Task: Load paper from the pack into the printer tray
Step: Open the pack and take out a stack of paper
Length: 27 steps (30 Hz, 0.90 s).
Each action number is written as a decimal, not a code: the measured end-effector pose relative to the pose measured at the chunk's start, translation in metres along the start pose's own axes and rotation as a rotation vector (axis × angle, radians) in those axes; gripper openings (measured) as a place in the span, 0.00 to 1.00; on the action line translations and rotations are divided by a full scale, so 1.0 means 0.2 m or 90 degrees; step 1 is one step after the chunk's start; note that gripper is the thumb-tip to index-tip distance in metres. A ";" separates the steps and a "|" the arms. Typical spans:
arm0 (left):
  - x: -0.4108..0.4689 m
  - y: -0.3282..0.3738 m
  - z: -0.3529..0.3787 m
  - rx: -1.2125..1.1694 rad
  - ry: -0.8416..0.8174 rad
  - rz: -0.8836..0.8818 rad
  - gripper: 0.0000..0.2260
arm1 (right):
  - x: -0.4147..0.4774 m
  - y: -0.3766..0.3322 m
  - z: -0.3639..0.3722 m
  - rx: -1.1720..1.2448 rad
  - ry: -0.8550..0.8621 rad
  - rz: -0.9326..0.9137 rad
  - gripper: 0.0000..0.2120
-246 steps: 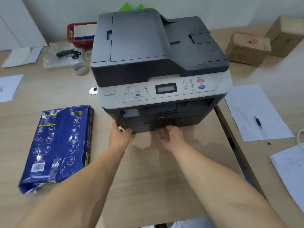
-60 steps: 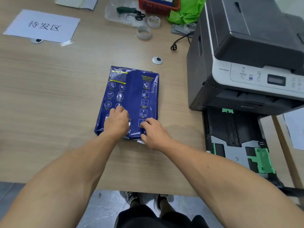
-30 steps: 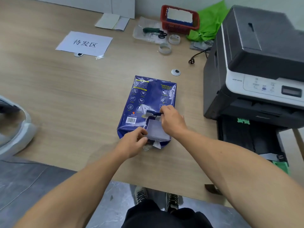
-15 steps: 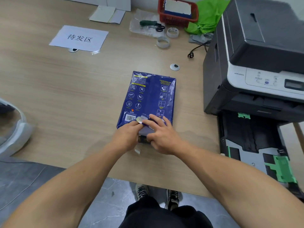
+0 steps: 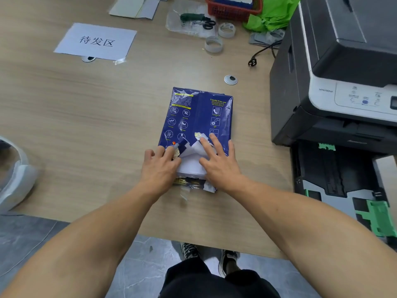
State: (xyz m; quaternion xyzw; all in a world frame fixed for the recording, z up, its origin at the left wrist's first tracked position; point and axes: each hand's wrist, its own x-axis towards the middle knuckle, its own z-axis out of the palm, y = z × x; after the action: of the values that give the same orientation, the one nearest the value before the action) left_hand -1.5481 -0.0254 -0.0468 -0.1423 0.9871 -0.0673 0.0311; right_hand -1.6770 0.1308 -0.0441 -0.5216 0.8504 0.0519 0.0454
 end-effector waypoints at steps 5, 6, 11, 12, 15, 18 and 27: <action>0.02 -0.05 0.04 -0.010 0.063 0.039 0.13 | -0.02 0.01 0.01 0.007 0.064 -0.052 0.07; 0.02 -0.06 0.04 -0.018 0.071 0.048 0.12 | -0.02 0.02 0.01 0.003 0.085 -0.055 0.07; 0.02 -0.09 0.04 -0.038 0.102 0.048 0.11 | 0.00 0.03 -0.04 0.004 0.154 -0.045 0.09; 0.03 -0.10 0.03 -0.033 0.095 0.043 0.13 | 0.00 0.03 -0.04 0.007 0.162 -0.044 0.09; 0.03 -0.10 0.02 -0.021 0.067 0.029 0.15 | -0.02 0.03 -0.06 0.010 0.157 -0.040 0.10; 0.03 -0.08 0.02 -0.023 0.067 0.029 0.14 | -0.04 0.05 -0.08 0.008 0.145 -0.031 0.10; -0.10 -0.06 0.02 -0.126 0.112 0.126 0.06 | -0.22 0.04 -0.03 0.155 0.153 -0.024 0.10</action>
State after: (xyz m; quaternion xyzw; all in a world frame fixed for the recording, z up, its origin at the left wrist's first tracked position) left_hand -1.5255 -0.0314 -0.0485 -0.0403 0.9970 0.0214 -0.0631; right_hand -1.6642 0.1714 -0.0330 -0.5306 0.8398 -0.1149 0.0072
